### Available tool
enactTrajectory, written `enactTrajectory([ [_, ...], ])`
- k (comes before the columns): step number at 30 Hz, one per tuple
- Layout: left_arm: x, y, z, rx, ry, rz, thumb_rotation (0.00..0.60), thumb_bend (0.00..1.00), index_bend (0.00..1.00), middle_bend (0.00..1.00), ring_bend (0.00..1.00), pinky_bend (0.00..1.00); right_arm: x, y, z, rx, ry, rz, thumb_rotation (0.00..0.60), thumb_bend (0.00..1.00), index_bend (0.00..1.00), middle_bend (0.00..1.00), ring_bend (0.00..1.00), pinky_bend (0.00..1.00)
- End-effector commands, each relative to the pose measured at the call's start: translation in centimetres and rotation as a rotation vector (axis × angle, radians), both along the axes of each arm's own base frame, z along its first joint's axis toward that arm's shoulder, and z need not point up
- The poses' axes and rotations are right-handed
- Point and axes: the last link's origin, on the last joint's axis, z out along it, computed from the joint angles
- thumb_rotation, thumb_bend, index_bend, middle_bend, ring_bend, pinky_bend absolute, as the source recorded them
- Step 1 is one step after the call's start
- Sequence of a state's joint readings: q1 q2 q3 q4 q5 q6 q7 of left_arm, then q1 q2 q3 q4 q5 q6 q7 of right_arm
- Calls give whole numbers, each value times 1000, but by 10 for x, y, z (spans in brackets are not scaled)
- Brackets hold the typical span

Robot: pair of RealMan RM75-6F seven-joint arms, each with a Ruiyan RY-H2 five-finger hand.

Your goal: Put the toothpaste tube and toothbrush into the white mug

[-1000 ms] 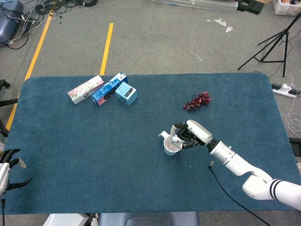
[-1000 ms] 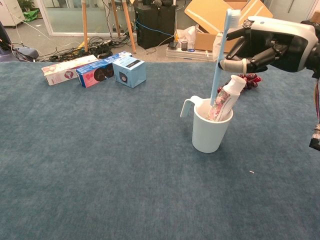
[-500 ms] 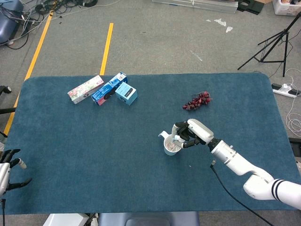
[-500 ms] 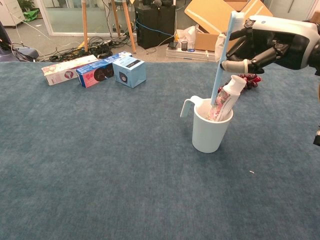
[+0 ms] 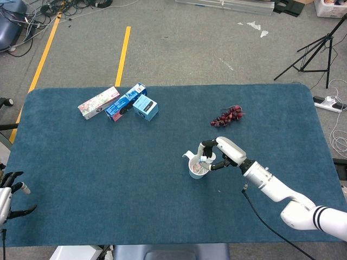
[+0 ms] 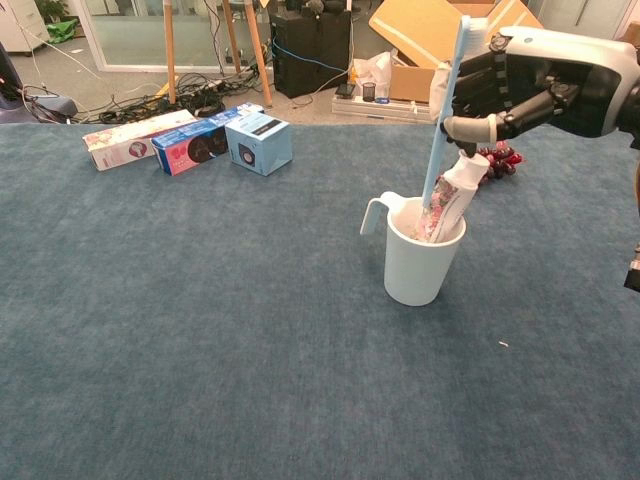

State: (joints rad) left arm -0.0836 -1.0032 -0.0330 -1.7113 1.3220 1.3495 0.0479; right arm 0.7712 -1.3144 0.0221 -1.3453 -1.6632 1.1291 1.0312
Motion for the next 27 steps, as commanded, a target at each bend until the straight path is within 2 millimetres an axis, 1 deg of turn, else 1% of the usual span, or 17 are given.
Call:
enactTrajectory([
  [1, 0, 0, 0, -1, 1, 0, 600, 0, 507, 173, 110, 244, 1, 1, 2, 16, -22, 3, 600, 243, 666, 634, 589, 581],
  [7, 0, 0, 0, -1, 0, 0, 600, 0, 507, 173, 110, 244, 5, 2, 3, 33, -49, 12, 600, 243, 666, 627, 588, 581],
  [13, 0, 0, 0, -1, -2, 1, 600, 0, 507, 173, 110, 244, 7, 1, 0, 31, -51, 22, 600, 243, 667, 582, 561, 573],
  [15, 0, 0, 0, 0, -2, 0, 600, 0, 507, 173, 110, 244, 8, 1, -1, 31, -50, 24, 600, 243, 667, 559, 543, 553],
  [20, 0, 0, 0, -1, -3, 1, 600, 0, 507, 173, 110, 244, 8, 1, -2, 27, -45, 24, 600, 243, 668, 484, 476, 451],
  [27, 0, 0, 0, -2, -3, 0, 600, 0, 507, 174, 110, 244, 4, -1, -3, 20, -30, 18, 600, 243, 670, 450, 445, 398],
])
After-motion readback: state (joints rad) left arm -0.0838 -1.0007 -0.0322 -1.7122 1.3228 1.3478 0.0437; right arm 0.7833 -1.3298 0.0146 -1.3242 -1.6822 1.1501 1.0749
